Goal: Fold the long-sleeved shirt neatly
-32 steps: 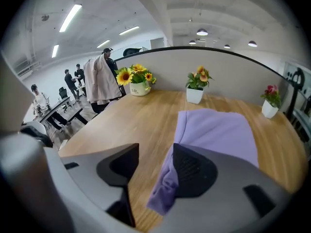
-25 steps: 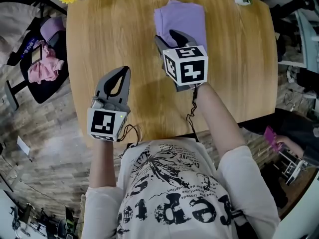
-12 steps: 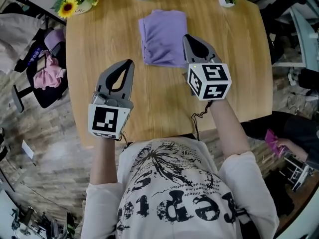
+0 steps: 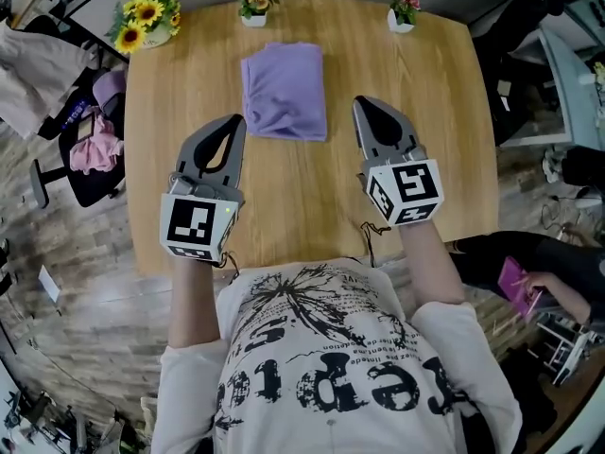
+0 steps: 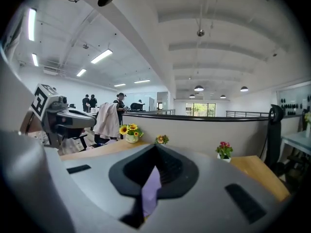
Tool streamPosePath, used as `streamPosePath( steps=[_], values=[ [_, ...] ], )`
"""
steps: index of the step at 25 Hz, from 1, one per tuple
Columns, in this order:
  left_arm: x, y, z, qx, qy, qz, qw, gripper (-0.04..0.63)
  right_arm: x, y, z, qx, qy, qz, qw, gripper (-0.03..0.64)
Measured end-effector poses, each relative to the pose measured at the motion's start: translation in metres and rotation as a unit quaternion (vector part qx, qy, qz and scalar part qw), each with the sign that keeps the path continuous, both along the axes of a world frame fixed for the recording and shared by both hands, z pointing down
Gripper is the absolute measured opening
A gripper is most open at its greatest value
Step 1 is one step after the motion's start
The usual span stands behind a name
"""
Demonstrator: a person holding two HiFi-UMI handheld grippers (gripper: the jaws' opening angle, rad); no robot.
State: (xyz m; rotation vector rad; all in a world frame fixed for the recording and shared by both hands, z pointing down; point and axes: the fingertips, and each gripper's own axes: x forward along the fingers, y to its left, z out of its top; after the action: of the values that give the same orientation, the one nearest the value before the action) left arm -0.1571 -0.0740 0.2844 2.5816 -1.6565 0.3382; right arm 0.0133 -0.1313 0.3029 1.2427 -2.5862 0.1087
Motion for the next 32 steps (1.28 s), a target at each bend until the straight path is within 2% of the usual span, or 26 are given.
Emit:
streamPosePath(
  steps=[5,9,16,32],
  values=[
    [0.006,0.007,0.003,-0.016,0.007,-0.024,0.9995,0.003,0.025,0.014,-0.012,-0.002,-0.033,0.005,0.999,-0.005],
    [0.006,0.012,0.001,-0.017,0.030,-0.031,0.9989,0.003,0.033,0.017,-0.012,-0.002,-0.035,0.006,0.999,-0.005],
    [0.002,0.015,-0.013,-0.007,0.035,-0.041,0.9985,0.003,0.029,0.023,-0.019,-0.005,-0.040,-0.002,0.999,-0.006],
    [-0.008,0.012,-0.014,-0.021,0.043,-0.051,0.9975,0.003,0.019,0.019,-0.028,0.018,-0.040,-0.005,0.999,-0.006]
  ],
)
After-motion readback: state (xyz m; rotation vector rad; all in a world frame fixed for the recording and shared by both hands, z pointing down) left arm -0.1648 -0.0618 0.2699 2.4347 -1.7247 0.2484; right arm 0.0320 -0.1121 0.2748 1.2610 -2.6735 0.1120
